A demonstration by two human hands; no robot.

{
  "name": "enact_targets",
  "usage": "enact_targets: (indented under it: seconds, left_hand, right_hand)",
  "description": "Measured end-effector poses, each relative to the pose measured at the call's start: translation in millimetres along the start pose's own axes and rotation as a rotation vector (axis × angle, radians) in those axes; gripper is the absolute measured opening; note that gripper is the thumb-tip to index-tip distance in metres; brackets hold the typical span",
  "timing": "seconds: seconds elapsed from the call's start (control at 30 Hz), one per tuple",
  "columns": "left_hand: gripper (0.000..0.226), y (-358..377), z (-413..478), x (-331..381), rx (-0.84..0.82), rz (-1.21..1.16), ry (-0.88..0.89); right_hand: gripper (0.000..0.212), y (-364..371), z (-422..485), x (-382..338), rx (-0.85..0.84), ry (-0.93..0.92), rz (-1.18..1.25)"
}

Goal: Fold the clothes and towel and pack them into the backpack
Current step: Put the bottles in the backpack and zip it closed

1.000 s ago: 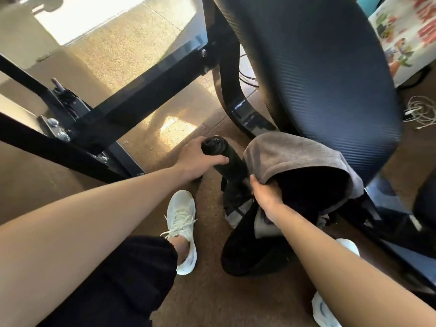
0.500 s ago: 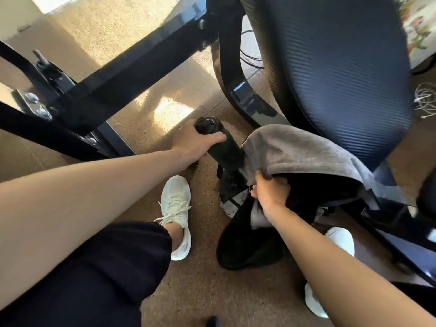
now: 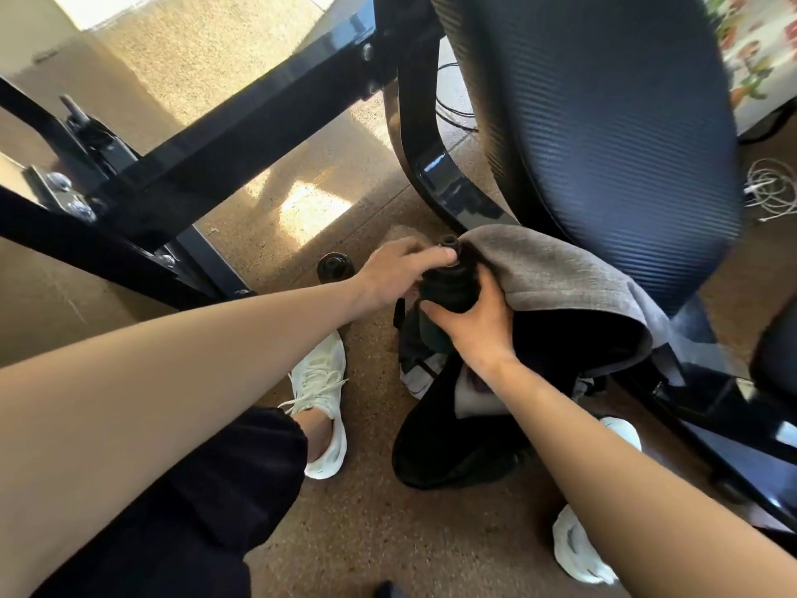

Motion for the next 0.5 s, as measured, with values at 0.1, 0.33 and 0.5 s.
enact_targets:
  seconds: [0.1,0.33,0.5]
  left_hand:
    - [0.027,2,14,-23,0.087,-0.056,-0.106]
    - [0.04,38,44,-79,0.145,0.341,-0.311]
    - [0.058,54,58,-101,0.222,0.272,-0.386]
  right_hand:
    - [0.087,-12,3,12,0.047,0.028,-0.015]
    - [0.085,-24,4,16,0.08,-0.009,-0.016]
    - [0.081,-36,3,12,0.039,-0.032,-0.025]
Point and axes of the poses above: each hand's wrist, its own z-axis towards the middle knuckle, its own y-axis out of the palm, x = y × z, the point moved 3 cm from there along z, towards the middle knuckle, and after that the axes turned 1 degree about -x, right-handed, at the moved point
